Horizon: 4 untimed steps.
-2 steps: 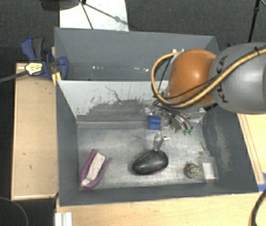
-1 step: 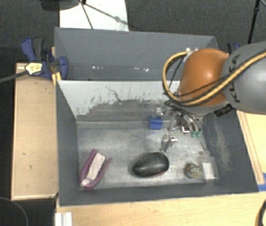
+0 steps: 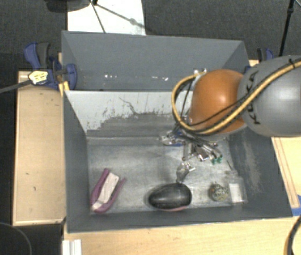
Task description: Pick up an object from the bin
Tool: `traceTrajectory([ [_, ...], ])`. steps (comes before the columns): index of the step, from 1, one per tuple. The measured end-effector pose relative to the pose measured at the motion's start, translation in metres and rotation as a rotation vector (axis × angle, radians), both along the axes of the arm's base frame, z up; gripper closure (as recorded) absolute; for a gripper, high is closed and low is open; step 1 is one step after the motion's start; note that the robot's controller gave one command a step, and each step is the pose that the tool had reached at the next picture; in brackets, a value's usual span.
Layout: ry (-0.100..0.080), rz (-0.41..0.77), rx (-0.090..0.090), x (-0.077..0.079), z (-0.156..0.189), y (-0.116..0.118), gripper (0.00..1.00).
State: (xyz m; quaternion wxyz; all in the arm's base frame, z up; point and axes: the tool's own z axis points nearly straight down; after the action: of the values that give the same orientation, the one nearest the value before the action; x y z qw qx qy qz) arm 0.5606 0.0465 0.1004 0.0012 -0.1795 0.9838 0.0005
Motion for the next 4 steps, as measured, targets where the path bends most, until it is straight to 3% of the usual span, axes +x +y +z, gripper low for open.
traceTrajectory([
  [1, -0.01, -0.009, 0.001, -0.072, -0.028, 0.031, 0.0],
  [2, -0.008, 0.112, -0.001, -0.073, -0.028, 0.114, 0.0],
  [3, -0.002, -0.457, 0.003, -0.083, 0.061, 0.142, 0.0],
  [4, -0.022, -0.107, 0.011, -0.036, -0.019, 0.207, 0.0],
])
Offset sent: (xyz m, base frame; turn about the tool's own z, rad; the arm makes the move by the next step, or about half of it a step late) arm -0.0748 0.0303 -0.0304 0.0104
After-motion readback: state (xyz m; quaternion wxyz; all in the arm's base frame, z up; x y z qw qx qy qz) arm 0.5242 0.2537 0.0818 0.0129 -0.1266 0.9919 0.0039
